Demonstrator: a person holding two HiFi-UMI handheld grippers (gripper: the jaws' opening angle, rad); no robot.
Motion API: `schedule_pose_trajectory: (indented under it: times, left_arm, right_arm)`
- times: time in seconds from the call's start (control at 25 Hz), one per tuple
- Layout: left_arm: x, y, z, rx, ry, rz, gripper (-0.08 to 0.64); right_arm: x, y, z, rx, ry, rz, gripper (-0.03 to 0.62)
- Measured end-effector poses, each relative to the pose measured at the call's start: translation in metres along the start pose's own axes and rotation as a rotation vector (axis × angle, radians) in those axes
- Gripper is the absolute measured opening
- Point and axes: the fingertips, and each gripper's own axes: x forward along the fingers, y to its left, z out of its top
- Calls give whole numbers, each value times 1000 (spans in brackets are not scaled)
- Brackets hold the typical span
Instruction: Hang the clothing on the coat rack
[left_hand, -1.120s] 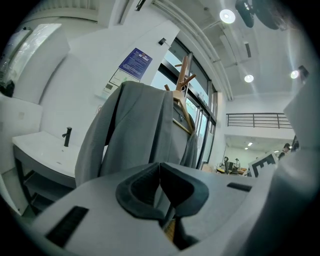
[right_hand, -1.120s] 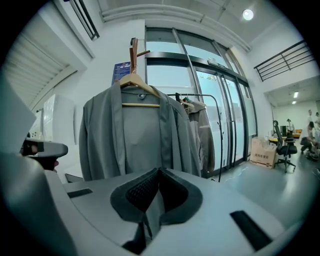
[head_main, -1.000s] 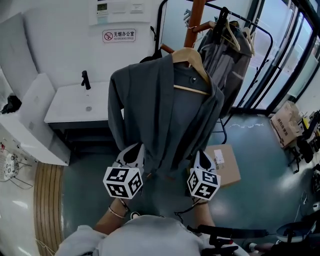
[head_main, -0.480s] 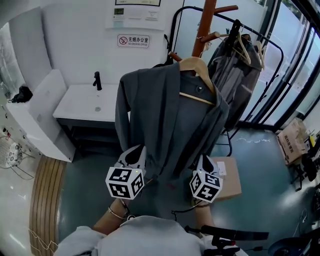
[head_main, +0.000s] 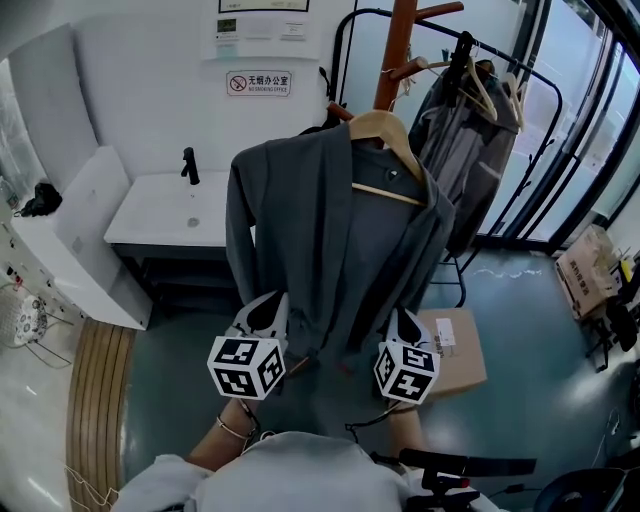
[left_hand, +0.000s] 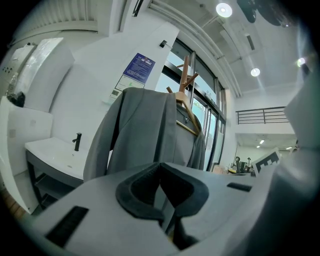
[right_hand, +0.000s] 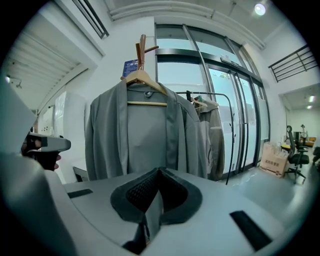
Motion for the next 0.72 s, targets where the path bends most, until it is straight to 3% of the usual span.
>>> schedule_pose_trajectory:
  times: [0.72]
  left_arm:
    - [-3,10,-12,-22,29,11,11]
  right_arm:
    - [-1,4,-9,17,22,8,21]
